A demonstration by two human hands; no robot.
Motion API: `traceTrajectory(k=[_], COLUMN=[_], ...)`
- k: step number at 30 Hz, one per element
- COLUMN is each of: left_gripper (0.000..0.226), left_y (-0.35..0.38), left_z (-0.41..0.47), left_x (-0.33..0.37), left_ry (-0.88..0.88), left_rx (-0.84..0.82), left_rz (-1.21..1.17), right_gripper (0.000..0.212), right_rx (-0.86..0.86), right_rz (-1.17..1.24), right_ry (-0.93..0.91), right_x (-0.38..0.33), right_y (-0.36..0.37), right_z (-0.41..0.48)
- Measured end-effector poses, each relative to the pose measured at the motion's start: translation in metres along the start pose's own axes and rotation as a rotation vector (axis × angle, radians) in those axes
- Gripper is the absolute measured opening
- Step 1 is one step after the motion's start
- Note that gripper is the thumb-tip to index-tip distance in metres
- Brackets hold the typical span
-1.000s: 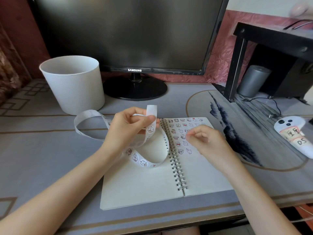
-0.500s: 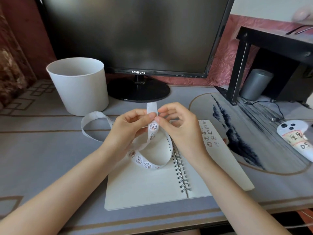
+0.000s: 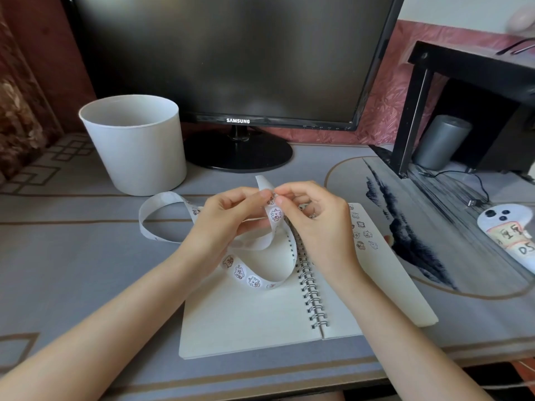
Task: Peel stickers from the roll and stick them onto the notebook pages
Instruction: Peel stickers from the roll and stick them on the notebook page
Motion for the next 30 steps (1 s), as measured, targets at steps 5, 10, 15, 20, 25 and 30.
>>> traceTrajectory(k=[5, 10, 15, 20, 25, 30], left_gripper=[0.028, 0.02, 0.016, 0.018, 0.025, 0.028], left_y=[-0.002, -0.007, -0.009, -0.007, -0.009, -0.014], left_z=[0.002, 0.001, 0.001, 0.001, 0.002, 0.003], left_x=[0.0, -0.001, -0.001, -0.002, -0.011, -0.015], left_ry=[-0.009, -0.007, -0.008, -0.015, -0.073, -0.099], left_rx=[0.019, 0.066, 0.103, 0.095, 0.087, 0.123], left_rz=[0.036, 0.105, 0.129, 0.147, 0.116, 0.109], right_gripper=[0.013, 0.01, 0.009, 0.008, 0.005, 0.009], right_rx=[-0.013, -0.05, -0.072, -0.074, -0.08, -0.101], right_rz=[-0.037, -0.068, -0.16, -0.224, -0.219, -0.051], right_ry=[0.007, 0.037, 0.009, -0.018, -0.02, 0.03], right_x=[0.003, 0.007, 0.006, 0.005, 0.005, 0.0], right_y=[0.0, 0.001, 0.0, -0.002, -0.003, -0.011], right_z=[0.002, 0.002, 0.002, -0.001, -0.003, -0.007])
Point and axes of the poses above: each hand's wrist, its own z-axis towards the middle knuckle, its own y-axis out of the palm, x = y × z, the point moved 9 cm from there along z, towards the middle knuckle, and after that the axes turned 3 degrees about y, right-handed, at the moved point
